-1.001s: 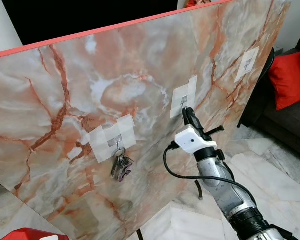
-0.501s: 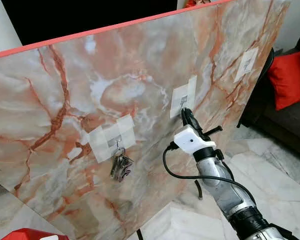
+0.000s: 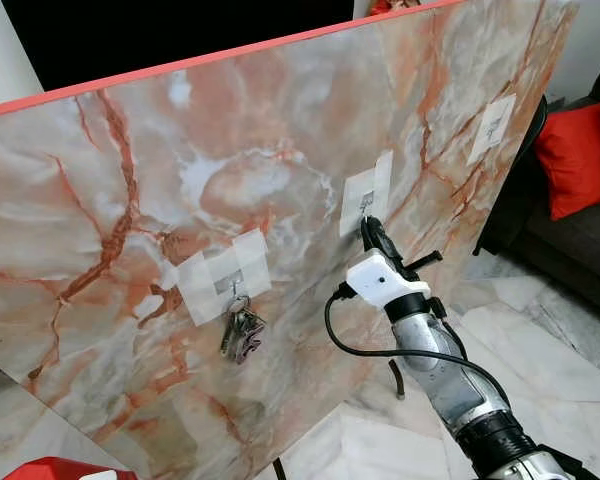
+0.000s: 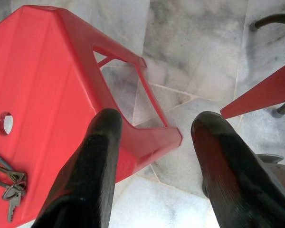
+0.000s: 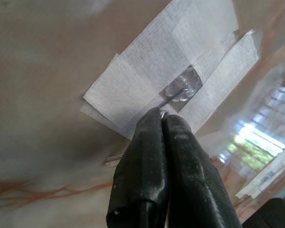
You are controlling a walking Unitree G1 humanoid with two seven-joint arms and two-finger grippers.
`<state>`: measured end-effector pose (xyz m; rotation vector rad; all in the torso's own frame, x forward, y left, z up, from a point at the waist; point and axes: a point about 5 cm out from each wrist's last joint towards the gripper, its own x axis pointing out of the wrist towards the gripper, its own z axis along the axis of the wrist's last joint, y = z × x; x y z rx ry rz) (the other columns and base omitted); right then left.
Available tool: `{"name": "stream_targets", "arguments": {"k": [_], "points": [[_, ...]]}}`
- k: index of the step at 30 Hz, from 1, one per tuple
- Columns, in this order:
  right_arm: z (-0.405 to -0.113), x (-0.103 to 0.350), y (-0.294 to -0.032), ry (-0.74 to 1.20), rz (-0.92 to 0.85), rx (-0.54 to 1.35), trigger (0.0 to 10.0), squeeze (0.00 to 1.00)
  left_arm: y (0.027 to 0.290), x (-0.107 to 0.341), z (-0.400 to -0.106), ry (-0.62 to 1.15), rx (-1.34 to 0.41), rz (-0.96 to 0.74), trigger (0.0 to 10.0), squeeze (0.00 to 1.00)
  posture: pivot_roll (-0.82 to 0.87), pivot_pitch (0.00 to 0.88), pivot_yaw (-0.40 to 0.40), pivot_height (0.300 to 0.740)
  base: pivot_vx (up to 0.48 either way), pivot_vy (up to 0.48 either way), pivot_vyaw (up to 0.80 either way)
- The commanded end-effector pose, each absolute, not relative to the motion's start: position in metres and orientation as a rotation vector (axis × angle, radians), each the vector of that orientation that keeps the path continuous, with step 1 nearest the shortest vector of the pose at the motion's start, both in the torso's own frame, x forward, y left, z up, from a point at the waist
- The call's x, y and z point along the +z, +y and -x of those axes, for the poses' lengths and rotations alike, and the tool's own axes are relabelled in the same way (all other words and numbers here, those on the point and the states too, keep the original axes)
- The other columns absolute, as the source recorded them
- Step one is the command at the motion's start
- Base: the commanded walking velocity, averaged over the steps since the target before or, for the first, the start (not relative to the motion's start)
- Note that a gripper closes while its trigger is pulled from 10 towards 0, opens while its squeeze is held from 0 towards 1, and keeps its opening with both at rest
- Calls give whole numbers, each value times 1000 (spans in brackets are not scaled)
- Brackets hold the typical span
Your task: Hang keys on a hook
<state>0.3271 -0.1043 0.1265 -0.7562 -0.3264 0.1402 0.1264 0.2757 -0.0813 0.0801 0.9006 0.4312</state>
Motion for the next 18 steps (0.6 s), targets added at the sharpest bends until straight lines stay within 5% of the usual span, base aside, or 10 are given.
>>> {"name": "stream_targets", "arguments": {"k": [1, 16, 17, 18], "points": [[-327, 120, -101, -289, 769, 171, 10000, 0, 275, -83, -123, 920, 434, -80, 10000, 0, 38, 0, -11, 740, 0, 0, 0], [-328, 122, -101, -300, 748, 162, 10000, 0, 274, -83, -125, 912, 432, -86, 10000, 0, 39, 0, -11, 740, 0, 0, 0], [-327, 122, -101, -302, 744, 164, 10000, 400, 273, -83, -125, 911, 432, -86, 10000, 0, 39, 0, -11, 740, 0, 0, 0], [-327, 122, -101, -303, 742, 165, 10000, 514, 273, -83, -125, 911, 431, -86, 10000, 0, 39, 0, -11, 740, 0, 0, 0]]}}
